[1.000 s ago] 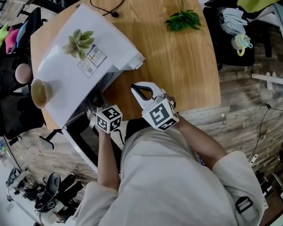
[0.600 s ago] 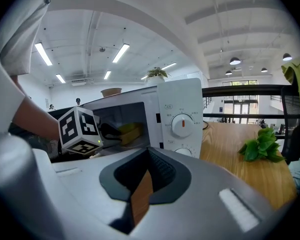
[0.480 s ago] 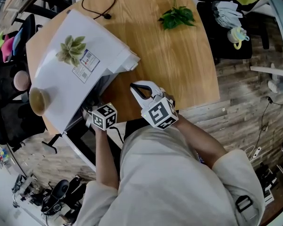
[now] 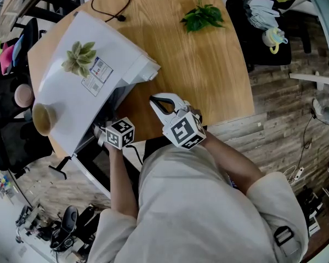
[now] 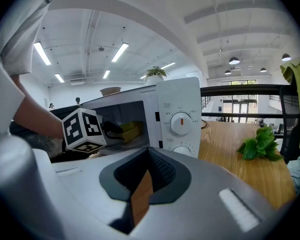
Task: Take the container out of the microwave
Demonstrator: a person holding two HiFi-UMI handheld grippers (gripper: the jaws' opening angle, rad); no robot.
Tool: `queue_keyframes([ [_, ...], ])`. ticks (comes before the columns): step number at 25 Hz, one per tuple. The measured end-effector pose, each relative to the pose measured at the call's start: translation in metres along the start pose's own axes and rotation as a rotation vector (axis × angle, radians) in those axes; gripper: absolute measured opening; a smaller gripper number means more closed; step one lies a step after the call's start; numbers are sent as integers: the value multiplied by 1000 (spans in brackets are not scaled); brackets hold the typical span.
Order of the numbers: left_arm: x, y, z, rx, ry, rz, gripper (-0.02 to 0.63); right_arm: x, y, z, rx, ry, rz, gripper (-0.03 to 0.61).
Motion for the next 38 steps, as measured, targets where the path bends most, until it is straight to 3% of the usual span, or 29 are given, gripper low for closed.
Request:
queue_keyframes([
  [11, -6, 9, 0, -28, 30, 48, 178, -1, -4, 1, 3, -7, 8, 11],
  [15, -4, 5, 1, -15, 39, 30, 92, -1, -5, 1, 7, -7, 9, 11],
  [38, 5, -19, -10, -31, 66, 22, 48, 0, -13, 5, 43, -24, 1, 11],
])
Point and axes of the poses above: the fingertips, and each gripper's own axes: y forward along the fingers, z to its left, x out of its top, the point moved 4 cm from there along -y, backward along the fingers, and after that the axes turned 1 degree about -z, right-handed, at the moved point
